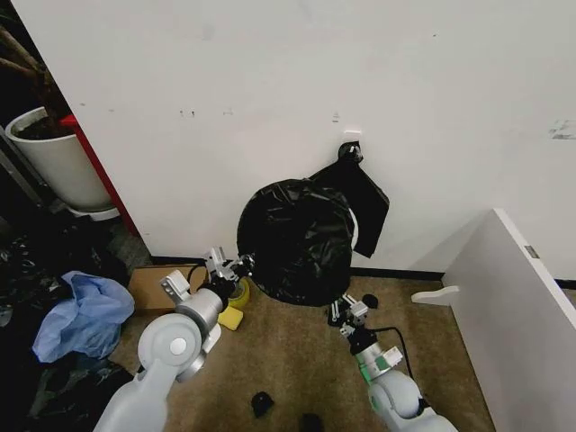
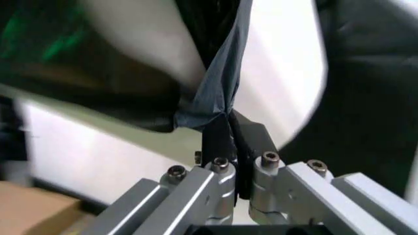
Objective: Place the garbage bag over the trash bin.
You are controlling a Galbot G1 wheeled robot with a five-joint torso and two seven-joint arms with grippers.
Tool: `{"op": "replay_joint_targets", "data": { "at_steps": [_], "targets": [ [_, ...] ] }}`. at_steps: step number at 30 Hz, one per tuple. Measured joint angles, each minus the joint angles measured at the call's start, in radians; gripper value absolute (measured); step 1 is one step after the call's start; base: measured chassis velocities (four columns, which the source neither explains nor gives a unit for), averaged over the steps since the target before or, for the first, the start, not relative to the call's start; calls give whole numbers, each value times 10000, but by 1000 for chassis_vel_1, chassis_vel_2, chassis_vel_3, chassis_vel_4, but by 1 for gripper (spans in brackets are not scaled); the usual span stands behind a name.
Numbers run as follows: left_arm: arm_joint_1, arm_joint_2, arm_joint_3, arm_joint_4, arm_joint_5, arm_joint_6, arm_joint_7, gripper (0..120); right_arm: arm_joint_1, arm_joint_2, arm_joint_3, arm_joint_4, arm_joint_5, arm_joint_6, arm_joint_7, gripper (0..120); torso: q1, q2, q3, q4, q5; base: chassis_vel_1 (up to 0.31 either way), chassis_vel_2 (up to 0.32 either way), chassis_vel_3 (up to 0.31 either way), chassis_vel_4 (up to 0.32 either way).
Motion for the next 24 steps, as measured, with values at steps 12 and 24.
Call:
{"op": "replay_joint_targets", "data": {
  "at_steps": [12, 24],
  "targets": [
    [-221, 165, 11, 97, -15, 46, -85, 0, -732, -528, 156, 859, -474, -202, 903, 11, 0, 0, 0, -4, 1, 0, 0, 0, 0],
    [-210, 135, 83, 286, 320, -20, -90, 0, -1984, -1581, -200, 3858, 524, -5905, 5483, 56, -2, 2, -1, -1, 1, 0, 0, 0, 0]
  ]
}}
